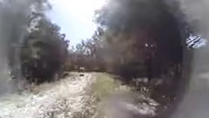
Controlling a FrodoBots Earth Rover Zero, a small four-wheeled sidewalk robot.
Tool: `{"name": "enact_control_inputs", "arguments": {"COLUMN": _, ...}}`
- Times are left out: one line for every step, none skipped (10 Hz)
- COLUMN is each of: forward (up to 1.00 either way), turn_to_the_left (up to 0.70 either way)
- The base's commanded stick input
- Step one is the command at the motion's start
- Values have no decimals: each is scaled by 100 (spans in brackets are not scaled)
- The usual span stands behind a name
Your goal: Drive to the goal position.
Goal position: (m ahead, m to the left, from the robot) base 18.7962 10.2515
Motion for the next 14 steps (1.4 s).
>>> {"name": "enact_control_inputs", "arguments": {"forward": 85, "turn_to_the_left": 0}}
{"name": "enact_control_inputs", "arguments": {"forward": 85, "turn_to_the_left": 0}}
{"name": "enact_control_inputs", "arguments": {"forward": 85, "turn_to_the_left": 0}}
{"name": "enact_control_inputs", "arguments": {"forward": 85, "turn_to_the_left": 0}}
{"name": "enact_control_inputs", "arguments": {"forward": 85, "turn_to_the_left": 0}}
{"name": "enact_control_inputs", "arguments": {"forward": 85, "turn_to_the_left": 0}}
{"name": "enact_control_inputs", "arguments": {"forward": 85, "turn_to_the_left": 0}}
{"name": "enact_control_inputs", "arguments": {"forward": 85, "turn_to_the_left": 0}}
{"name": "enact_control_inputs", "arguments": {"forward": 85, "turn_to_the_left": -18}}
{"name": "enact_control_inputs", "arguments": {"forward": 85, "turn_to_the_left": -33}}
{"name": "enact_control_inputs", "arguments": {"forward": 85, "turn_to_the_left": -34}}
{"name": "enact_control_inputs", "arguments": {"forward": 85, "turn_to_the_left": -34}}
{"name": "enact_control_inputs", "arguments": {"forward": 85, "turn_to_the_left": -34}}
{"name": "enact_control_inputs", "arguments": {"forward": 85, "turn_to_the_left": 0}}
